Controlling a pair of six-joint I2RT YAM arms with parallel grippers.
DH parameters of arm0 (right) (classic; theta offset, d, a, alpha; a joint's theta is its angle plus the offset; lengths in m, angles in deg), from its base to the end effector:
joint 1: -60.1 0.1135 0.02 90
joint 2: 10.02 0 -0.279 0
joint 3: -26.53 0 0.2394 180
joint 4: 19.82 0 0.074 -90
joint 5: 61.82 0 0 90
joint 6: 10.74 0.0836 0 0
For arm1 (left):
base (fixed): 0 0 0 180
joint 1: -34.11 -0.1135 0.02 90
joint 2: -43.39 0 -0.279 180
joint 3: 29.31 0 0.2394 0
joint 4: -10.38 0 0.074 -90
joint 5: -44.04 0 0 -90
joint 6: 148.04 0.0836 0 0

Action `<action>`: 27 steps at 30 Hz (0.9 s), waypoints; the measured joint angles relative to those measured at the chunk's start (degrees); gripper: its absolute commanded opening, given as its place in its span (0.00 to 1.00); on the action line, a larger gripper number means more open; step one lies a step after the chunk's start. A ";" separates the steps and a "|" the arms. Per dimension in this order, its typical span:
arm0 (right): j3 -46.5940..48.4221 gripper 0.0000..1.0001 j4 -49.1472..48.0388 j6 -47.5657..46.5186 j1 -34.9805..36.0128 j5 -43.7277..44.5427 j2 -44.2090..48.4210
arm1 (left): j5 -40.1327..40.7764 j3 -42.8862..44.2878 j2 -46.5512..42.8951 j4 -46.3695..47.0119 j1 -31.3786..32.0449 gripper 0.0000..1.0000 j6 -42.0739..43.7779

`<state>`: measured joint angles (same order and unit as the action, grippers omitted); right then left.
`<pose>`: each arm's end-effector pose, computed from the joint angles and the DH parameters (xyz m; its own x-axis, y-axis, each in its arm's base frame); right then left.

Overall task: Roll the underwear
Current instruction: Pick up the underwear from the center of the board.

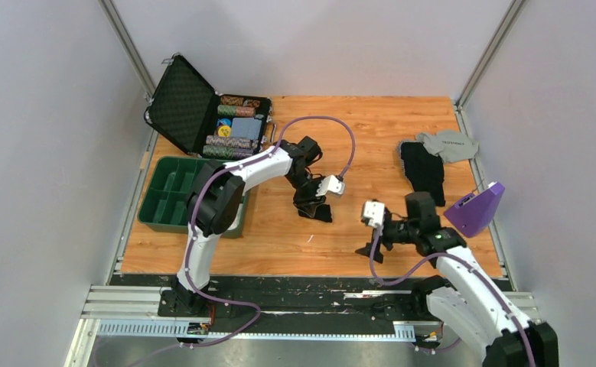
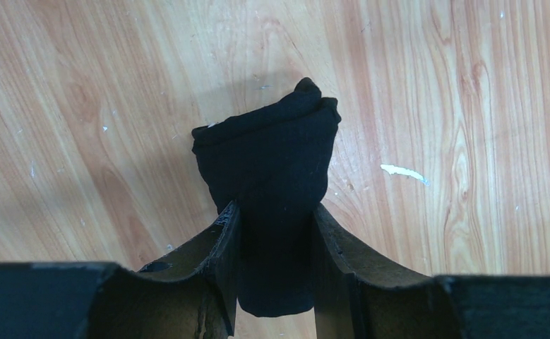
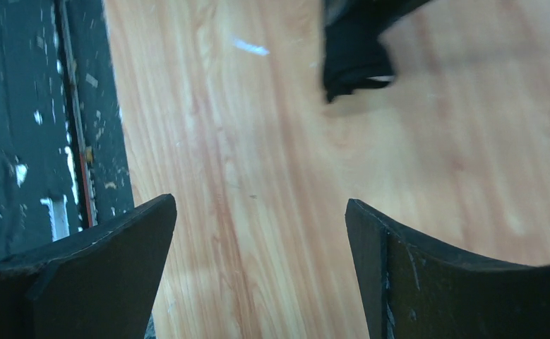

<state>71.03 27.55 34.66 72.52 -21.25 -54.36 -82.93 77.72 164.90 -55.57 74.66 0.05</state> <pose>0.1300 0.0936 0.2150 -0.0582 -0.4804 -0.8751 -0.9616 0.2624 -0.0801 0.2872 -0.3119 0.1527 0.1094 0.7990 -0.5913 0.9507 -0.2577 -0.1723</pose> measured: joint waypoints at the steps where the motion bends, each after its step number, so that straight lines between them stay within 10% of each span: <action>1: -3.69 0.88 -3.61 -1.22 3.45 2.34 -0.59 | -0.31 0.17 0.20 -0.07 -0.11 0.00 -0.33; 16: -5.05 0.90 -41.07 -4.02 16.72 13.81 -28.92 | -5.81 3.15 3.19 -2.75 -2.38 0.00 -2.01; 27: 2.58 0.75 -44.50 -7.50 17.27 13.55 -41.68 | -10.29 5.53 5.66 -5.11 -4.09 0.00 -2.51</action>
<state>73.60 -16.95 27.17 89.79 -7.70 -96.04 -93.22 83.25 170.57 -60.69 70.57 -2.47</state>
